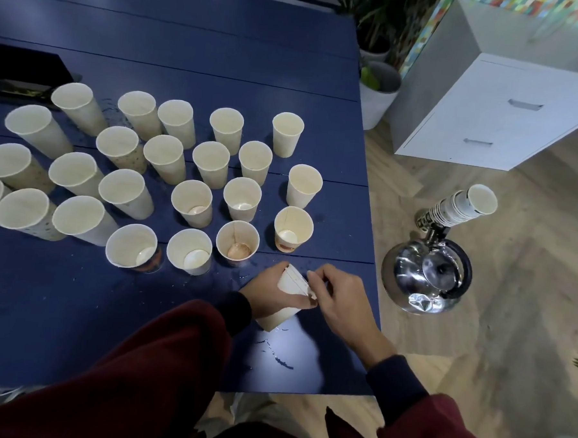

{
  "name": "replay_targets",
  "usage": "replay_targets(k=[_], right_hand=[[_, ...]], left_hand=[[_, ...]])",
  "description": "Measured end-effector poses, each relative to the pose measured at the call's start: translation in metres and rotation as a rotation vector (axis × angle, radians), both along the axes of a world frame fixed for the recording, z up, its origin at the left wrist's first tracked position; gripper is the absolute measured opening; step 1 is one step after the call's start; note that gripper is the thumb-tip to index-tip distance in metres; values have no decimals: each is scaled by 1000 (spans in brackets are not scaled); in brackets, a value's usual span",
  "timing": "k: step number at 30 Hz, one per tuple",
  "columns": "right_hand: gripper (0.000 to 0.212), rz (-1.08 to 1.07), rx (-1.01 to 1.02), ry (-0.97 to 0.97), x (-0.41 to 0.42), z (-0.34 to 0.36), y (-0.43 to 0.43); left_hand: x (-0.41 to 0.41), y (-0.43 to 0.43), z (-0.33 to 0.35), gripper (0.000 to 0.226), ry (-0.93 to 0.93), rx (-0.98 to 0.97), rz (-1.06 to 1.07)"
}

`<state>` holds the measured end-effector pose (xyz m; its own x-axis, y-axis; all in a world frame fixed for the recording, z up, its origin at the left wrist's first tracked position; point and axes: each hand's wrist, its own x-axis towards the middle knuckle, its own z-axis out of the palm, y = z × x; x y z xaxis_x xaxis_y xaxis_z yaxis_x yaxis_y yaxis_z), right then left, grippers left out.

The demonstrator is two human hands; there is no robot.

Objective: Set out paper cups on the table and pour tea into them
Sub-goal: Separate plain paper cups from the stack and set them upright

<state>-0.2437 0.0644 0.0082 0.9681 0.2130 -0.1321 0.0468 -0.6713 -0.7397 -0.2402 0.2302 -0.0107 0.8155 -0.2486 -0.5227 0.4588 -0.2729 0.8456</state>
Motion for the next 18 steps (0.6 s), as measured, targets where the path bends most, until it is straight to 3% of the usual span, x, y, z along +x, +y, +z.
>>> replay_targets(k=[3,6,10,18], right_hand=[[24,43,52,110,0,6,-6],[20,138,34,168,-1,6,-9],[31,132,30,170,1,3,-8],[29,19,96,201,11,3,-7]], left_hand=[[-4,-1,-5,49,-6,36,-20],[-8,0,-7,71,-11,33,11],[-5,-3,3,33,-20,7,-86],[8,-6,1,27,-54,120,-132]])
